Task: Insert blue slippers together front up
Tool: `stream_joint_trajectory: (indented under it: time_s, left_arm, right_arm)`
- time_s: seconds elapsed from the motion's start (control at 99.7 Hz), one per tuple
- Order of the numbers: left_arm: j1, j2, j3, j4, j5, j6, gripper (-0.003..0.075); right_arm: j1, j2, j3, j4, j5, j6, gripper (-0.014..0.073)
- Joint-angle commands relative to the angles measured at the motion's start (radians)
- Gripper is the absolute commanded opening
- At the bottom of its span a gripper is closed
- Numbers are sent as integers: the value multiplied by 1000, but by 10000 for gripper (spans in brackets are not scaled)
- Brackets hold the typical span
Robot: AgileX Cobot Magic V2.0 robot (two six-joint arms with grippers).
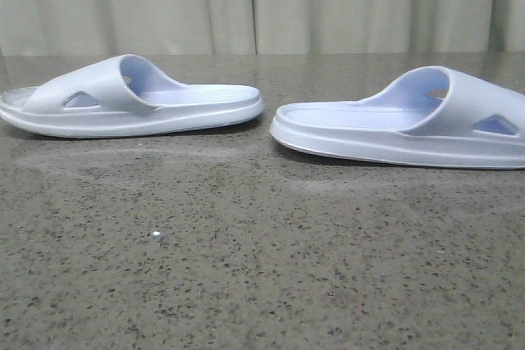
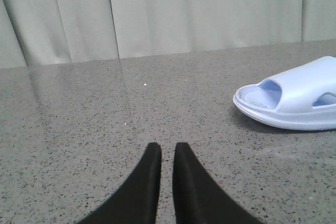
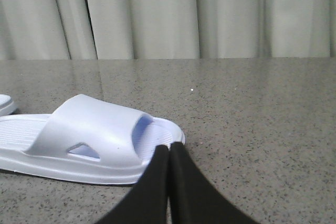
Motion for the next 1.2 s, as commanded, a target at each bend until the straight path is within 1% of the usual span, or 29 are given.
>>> stream_joint_trajectory:
  time_s: [0.0, 0.351, 0.491, 0.541, 0.612, 0.622, 0.632, 0.682, 0.792, 0.862, 0.993, 1.093, 1.143, 1.193]
  left_arm:
    - [1, -30, 9, -2, -82, -11, 16]
    - [1, -30, 9, -2, -83, -11, 16]
    - [1, -30, 9, -20, -135, -11, 16]
    - [1, -30, 9, -72, -162, -11, 16]
    - [1, -30, 9, -188, -182, -11, 15]
    - [1, -30, 9, -228, -185, -11, 15]
    - [1, -30, 7, -228, -184, -11, 15]
    - [1, -30, 7, -347, -187, -11, 15]
    - [1, -30, -1, -562, -182, -11, 15]
    - [1, -30, -34, -634, -125, -11, 15]
    - [1, -6, -159, -671, 87, -11, 15]
    - [1, 54, -269, -688, 199, -11, 15]
    - [1, 109, -326, -688, 242, -11, 15]
    - [1, 167, -390, -679, 286, -11, 15]
  right_arm:
    - [0, -21, 20, -8, -89, -2, -107]
    - [0, -21, 20, -8, -103, -2, -107]
    - [0, -21, 20, -8, -103, -2, -107]
    - [0, -21, 20, -8, -103, -2, -107]
    - [0, -21, 20, -8, -103, -2, -106]
    - [0, -21, 20, -8, -103, -2, -106]
    - [0, -21, 20, -8, -103, -2, -106]
    - [0, -21, 18, -5, -103, 1, -106]
    - [0, -21, -19, 50, -83, 33, -106]
    - [0, -21, -65, 70, -57, 43, -106]
    - [0, -11, -197, 72, 50, 43, -106]
    - [0, 40, -308, 72, 161, 43, -95]
    - [0, 80, -363, 72, 207, 46, -76]
    - [0, 129, -416, 72, 246, 67, -76]
